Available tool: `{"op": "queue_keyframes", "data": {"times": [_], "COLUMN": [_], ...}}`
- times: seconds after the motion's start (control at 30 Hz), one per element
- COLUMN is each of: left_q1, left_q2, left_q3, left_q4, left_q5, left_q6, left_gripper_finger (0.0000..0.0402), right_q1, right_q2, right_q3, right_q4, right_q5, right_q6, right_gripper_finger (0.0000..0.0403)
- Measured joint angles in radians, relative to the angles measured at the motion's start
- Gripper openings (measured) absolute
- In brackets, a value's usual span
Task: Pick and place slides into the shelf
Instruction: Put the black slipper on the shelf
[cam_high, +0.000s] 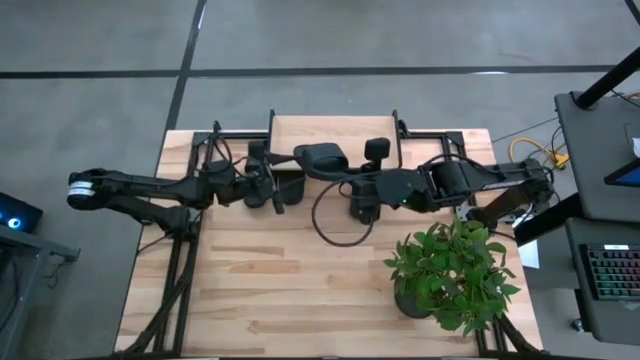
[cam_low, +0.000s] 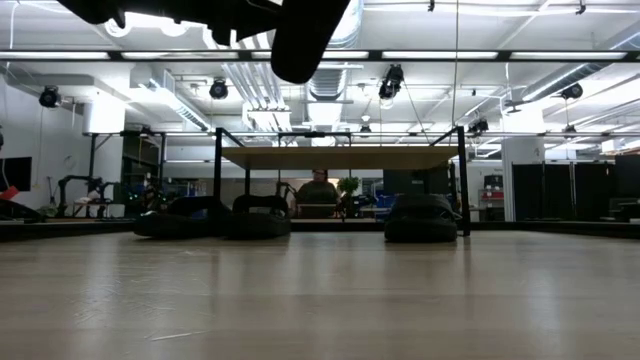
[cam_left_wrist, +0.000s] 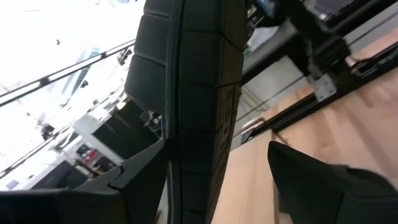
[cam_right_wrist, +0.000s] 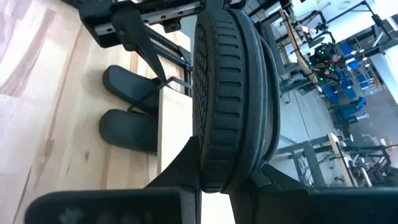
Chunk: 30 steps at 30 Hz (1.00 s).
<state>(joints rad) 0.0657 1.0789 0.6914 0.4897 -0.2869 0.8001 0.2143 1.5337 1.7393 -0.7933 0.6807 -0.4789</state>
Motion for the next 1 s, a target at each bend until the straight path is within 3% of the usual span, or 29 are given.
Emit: {"op": "queue_keyframes", "data": {"times": [0.17,0.47,0.73,0.87,1.0], "left_q1": [0.000,0.012,0.013,0.013,0.013], "left_q2": [-0.017,-0.031,0.027,0.061,0.080], "left_q3": [-0.007,0.026,0.100,0.125,0.140], "left_q4": [-0.024,-0.080,-0.143,-0.144,-0.141], "left_q5": [-0.062,-0.063,-0.044,-0.029,-0.029], "left_q6": [0.003,-0.059,-0.060,-0.060,-0.042], "left_gripper_finger": [0.0259,0.0259,0.0253,0.0227,0.0167], "right_q1": [0.000,0.001,0.001,0.001,0.001], "right_q2": [-0.002,-0.007,-0.007,-0.007,-0.007], "right_q3": [0.000,0.001,-0.001,-0.002,-0.002], "right_q4": [-0.004,-0.007,0.002,0.001,0.001], "right_q5": [0.000,0.001,-0.001,-0.001,-0.001], "right_q6": [0.002,-0.045,-0.064,-0.064,-0.064], "right_gripper_finger": [0.0037,0.0037,0.0037,0.0037,0.0037]}}
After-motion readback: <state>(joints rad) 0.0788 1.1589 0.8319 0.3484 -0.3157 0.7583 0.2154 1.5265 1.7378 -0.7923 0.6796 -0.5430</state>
